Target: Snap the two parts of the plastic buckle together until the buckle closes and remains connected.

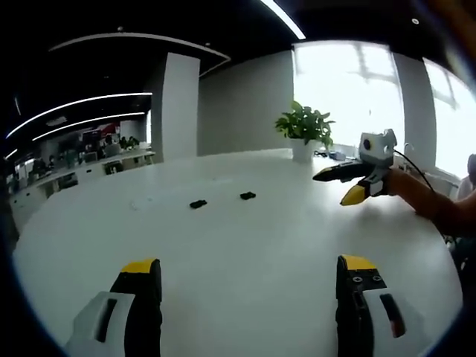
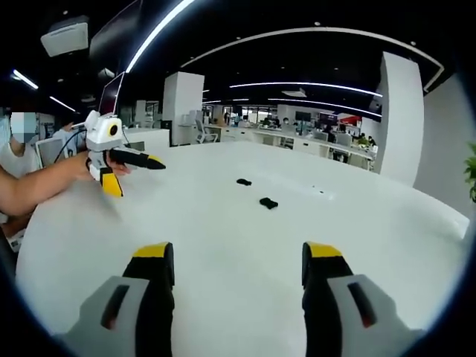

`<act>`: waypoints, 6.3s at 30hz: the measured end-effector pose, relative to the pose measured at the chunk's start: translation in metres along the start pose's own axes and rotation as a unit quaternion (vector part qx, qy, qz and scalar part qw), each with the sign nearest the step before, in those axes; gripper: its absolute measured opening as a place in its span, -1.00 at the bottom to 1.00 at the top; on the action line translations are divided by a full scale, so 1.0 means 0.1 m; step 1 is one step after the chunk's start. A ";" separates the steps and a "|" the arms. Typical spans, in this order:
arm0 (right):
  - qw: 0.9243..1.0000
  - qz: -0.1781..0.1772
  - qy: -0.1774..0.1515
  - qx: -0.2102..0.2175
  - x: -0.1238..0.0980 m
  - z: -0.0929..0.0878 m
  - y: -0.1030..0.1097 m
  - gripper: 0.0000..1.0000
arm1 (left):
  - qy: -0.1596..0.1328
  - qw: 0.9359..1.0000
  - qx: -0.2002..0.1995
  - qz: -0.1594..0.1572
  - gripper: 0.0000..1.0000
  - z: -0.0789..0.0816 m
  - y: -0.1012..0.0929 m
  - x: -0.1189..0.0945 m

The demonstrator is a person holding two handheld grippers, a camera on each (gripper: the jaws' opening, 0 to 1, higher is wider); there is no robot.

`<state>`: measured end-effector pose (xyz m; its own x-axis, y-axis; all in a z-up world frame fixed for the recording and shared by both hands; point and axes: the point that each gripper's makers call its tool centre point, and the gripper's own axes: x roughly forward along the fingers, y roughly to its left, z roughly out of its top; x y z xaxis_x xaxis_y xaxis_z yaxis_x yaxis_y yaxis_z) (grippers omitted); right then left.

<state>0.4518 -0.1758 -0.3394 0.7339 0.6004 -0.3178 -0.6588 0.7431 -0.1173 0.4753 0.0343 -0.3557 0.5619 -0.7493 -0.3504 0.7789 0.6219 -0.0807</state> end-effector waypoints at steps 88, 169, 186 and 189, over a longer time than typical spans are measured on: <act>1.000 0.003 0.001 0.011 0.48 0.04 -0.22 0.36 | -0.014 0.999 -0.044 -0.006 0.98 0.25 0.37 0.55; 0.999 0.016 -0.001 0.038 0.82 0.29 -0.52 0.27 | -0.035 0.999 -0.036 -0.015 0.88 0.67 0.59 0.84; 0.999 0.015 -0.011 0.042 0.86 0.33 -0.64 0.28 | -0.031 0.999 -0.034 -0.018 0.85 0.70 0.71 0.94; 0.999 0.015 -0.014 0.040 0.87 0.36 -0.65 0.28 | -0.040 0.998 -0.052 -0.024 0.88 0.74 0.71 0.96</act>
<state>0.5637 -0.1614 -0.3258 0.7196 0.6295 -0.2931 -0.6654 0.7458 -0.0316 0.6051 -0.0106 -0.3263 0.5485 -0.7920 -0.2681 0.7746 0.6020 -0.1938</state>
